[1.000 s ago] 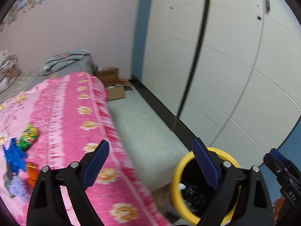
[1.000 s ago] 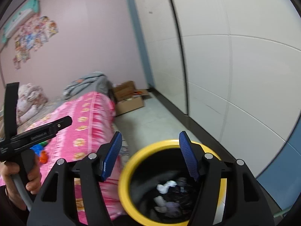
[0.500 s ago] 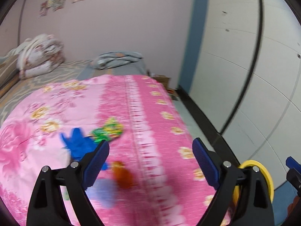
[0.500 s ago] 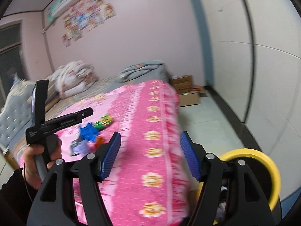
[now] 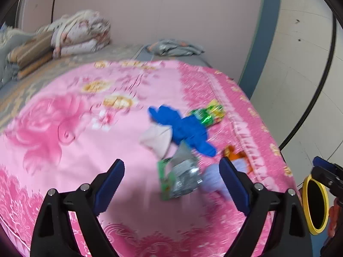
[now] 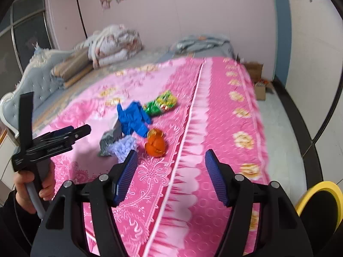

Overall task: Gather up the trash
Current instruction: 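Move both open tools back over the trash on the bed, then grasp the grey foil packet with the left tool while the right tool grasps the orange peel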

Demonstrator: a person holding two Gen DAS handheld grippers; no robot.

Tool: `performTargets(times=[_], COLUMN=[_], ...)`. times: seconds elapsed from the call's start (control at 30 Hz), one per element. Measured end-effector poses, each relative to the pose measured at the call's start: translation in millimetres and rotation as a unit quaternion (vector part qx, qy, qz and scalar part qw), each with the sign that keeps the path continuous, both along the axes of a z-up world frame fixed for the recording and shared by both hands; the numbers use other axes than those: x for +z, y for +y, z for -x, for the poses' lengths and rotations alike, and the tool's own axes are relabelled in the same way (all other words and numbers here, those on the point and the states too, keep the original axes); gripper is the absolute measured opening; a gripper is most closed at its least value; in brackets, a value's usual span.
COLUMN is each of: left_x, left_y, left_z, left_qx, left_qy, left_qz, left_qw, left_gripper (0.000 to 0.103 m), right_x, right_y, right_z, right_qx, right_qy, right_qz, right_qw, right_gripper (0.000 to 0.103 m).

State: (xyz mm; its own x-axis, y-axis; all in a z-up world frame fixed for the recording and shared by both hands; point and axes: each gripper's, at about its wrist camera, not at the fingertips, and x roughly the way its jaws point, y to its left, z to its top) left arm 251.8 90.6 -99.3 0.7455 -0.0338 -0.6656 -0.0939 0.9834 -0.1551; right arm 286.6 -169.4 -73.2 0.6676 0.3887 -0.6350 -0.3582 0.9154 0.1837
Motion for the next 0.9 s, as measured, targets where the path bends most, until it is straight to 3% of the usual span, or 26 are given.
performTargets(times=[0.1,0.27,0.63,0.8,0.9], left_x=[-15.5,-28.8,-53.7,-62.5,-65.0], left_y=[12.9,19.2,14.5,15.4,11.8], left_z=[-3.5,-11.5,-35.2,-42.2,-43.9], left_qx=[0.006,0.005,-0.022,-0.031,-0.043], left_qy=[0.017,0.024,0.044,0.056,0.058], left_qz=[0.015,0.033,0.048,0.062,0.06], left_qw=[0.9997,0.9991,0.9976,0.996,0.9956], left_gripper=[0.086,0.086,0.086,0.074,0.061], right_x=[-17.0,-37.4,-66.0,-81.9,-86.6], right_y=[12.1,31.3,58.8,69.1,75.1], right_z=[-21.0,-50.5,-100.7,-108.2,-109.2], right_qx=[-0.011,-0.041,-0.019,-0.003,0.006], right_qy=[0.033,0.048,0.095,0.113,0.116], right_qz=[-0.008,-0.006,-0.015,-0.011,-0.01], right_qw=[0.999,0.998,0.995,0.994,0.993], right_gripper=[0.057,0.051,0.05,0.044,0.037])
